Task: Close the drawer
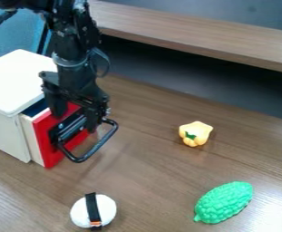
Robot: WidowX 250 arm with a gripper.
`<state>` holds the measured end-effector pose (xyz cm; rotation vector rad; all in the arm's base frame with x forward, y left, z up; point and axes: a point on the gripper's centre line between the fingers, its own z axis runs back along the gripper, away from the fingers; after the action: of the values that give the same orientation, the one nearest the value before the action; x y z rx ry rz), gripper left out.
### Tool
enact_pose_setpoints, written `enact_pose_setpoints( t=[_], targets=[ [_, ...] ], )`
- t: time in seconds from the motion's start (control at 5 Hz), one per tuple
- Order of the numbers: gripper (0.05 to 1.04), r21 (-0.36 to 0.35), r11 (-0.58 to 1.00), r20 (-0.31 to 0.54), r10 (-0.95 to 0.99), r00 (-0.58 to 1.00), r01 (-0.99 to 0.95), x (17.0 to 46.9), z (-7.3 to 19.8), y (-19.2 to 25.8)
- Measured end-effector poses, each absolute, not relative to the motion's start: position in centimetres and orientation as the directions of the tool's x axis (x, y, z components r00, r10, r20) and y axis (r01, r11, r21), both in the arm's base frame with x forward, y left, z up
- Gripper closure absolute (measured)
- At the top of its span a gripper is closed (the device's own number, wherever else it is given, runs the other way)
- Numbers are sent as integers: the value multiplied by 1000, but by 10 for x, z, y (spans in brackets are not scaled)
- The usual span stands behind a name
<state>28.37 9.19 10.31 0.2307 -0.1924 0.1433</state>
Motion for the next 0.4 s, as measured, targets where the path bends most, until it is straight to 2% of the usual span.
enact_pose_setpoints(
  t=[0.4],
  targets=[
    [85, 376, 909, 140, 133, 981, -177, 279, 93, 119]
  ],
)
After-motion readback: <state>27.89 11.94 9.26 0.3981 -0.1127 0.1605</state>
